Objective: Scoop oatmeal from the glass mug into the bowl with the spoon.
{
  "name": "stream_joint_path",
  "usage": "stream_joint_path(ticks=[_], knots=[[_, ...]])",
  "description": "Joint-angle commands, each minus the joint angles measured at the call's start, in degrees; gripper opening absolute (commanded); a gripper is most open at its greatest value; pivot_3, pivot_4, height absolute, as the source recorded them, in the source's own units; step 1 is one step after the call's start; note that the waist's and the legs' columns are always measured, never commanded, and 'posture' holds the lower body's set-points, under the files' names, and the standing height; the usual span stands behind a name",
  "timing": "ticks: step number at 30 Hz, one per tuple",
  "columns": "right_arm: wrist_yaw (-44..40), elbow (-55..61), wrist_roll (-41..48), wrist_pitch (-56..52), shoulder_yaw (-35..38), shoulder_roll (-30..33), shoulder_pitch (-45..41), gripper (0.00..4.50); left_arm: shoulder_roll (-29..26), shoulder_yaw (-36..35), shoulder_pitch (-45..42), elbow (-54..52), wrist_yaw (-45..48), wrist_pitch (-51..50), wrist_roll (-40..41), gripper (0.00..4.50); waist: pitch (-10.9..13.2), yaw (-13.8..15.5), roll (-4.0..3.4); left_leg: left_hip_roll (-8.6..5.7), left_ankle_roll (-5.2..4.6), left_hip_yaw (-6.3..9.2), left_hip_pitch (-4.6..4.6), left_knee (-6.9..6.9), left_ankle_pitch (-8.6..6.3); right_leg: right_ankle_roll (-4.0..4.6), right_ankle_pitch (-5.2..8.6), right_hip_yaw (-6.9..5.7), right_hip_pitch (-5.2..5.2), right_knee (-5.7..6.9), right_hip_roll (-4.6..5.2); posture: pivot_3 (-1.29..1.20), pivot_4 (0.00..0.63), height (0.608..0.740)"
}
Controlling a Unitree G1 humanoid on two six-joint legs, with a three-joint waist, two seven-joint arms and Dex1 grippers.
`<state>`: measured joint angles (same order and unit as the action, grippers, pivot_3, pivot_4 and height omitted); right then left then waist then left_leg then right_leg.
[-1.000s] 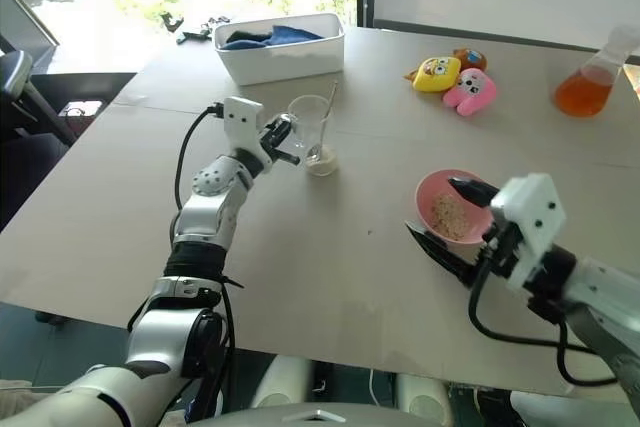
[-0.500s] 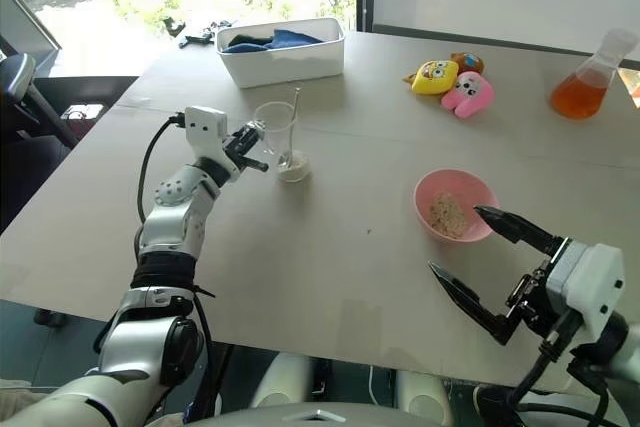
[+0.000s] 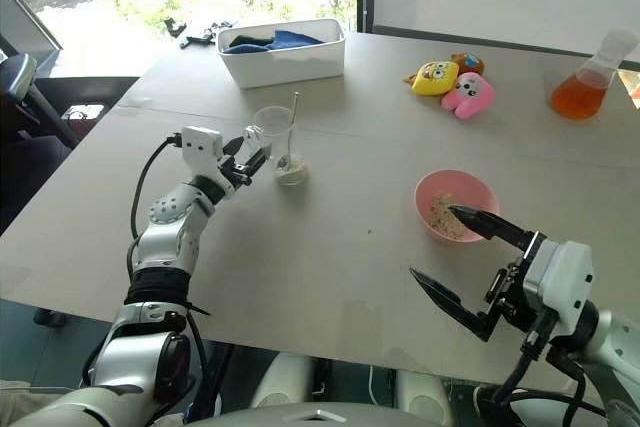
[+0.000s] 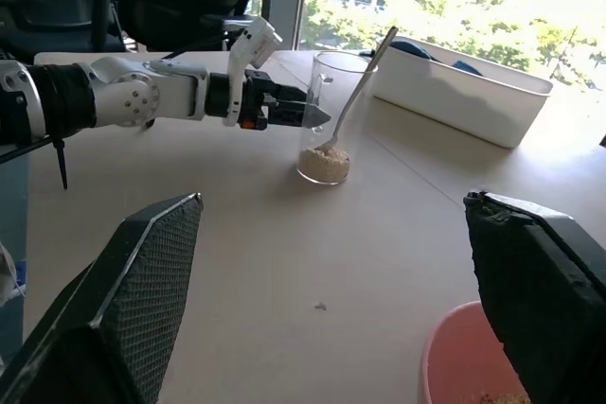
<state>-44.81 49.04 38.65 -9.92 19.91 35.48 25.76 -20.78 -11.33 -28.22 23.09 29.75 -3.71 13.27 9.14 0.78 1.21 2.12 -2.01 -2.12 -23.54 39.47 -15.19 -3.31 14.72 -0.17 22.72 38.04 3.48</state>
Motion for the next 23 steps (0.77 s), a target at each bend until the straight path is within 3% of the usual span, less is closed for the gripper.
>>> stream_joint_path(ticks=[1, 14, 19, 23], knots=[[0.85, -0.65, -0.64, -0.17, 0.06, -0.06, -0.32, 4.50, -1.09, -1.09, 2.23, -6.11, 0.00, -1.12, 1.50, 4.49, 0.00, 0.01, 0.00, 0.00, 0.00, 0.00, 0.00, 0.00, 0.00, 0.00, 0.00, 0.00, 0.00, 0.00, 0.01, 0.00, 0.150, 0.740], [-2.37, -17.36, -5.02, 3.62, 14.11, -1.75, 10.71, 4.50, -13.46, -0.39, 24.97, -37.86, 14.00, -17.75, 13.35, 4.49, -0.09, 0.02, -0.12, 0.14, 0.00, -0.07, 0.12, -0.09, -0.01, 0.05, 0.03, 0.04, -0.06, -0.03, 0.14, 0.00, 0.150, 0.740], [-6.81, -25.32, -5.61, 4.33, 18.32, 1.79, 10.23, 4.50, -15.69, -1.14, 29.75, -40.97, 16.66, -20.37, 16.08, 4.49, -0.11, 0.00, -0.20, 0.21, -0.01, -0.46, 0.84, -0.30, -0.03, 0.26, 0.18, 0.36, -0.50, -0.08, 0.14, 0.00, 0.150, 0.740], [-7.97, -28.14, -5.89, 4.40, 18.54, 3.09, 8.16, 4.50, -15.38, -1.40, 30.70, -41.67, 16.92, -20.75, 17.28, 4.49, -0.13, -0.02, -0.22, 0.25, -0.01, -0.57, 0.91, -0.30, -0.03, 0.27, 0.18, 0.47, -0.49, -0.07, 0.12, 0.00, 0.150, 0.740]])
